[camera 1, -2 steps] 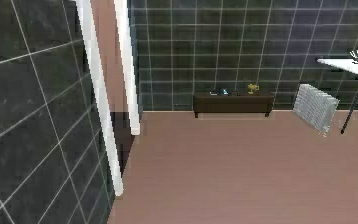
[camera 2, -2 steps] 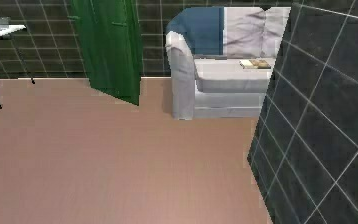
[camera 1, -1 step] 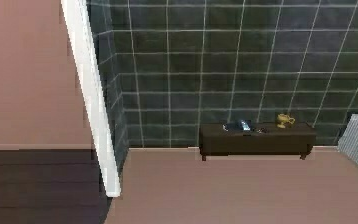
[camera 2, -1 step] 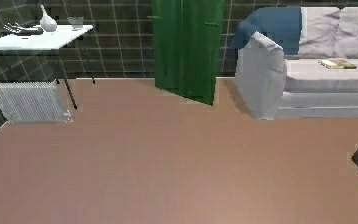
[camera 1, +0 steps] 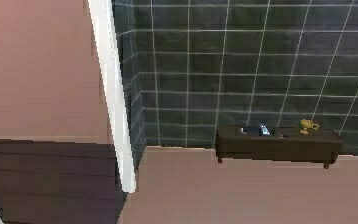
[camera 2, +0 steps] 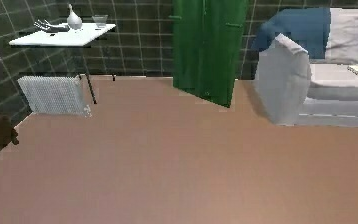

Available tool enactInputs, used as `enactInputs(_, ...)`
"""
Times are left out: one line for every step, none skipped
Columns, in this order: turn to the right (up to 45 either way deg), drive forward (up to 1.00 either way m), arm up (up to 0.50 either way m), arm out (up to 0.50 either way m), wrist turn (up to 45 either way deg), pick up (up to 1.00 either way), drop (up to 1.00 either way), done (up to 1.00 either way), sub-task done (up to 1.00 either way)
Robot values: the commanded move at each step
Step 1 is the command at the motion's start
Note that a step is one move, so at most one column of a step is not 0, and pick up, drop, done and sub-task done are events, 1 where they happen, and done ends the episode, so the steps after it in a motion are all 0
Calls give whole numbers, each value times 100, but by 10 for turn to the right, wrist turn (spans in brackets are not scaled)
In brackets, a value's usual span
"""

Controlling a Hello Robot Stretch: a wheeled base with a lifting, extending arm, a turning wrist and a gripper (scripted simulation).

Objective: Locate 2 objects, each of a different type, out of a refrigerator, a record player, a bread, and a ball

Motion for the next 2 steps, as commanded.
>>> enactInputs(0, 75, 0, 0, 0, 0, 0, 0, 0)
enactInputs(-450, 0, 0, 0, 0, 0, 0, 0, 0)
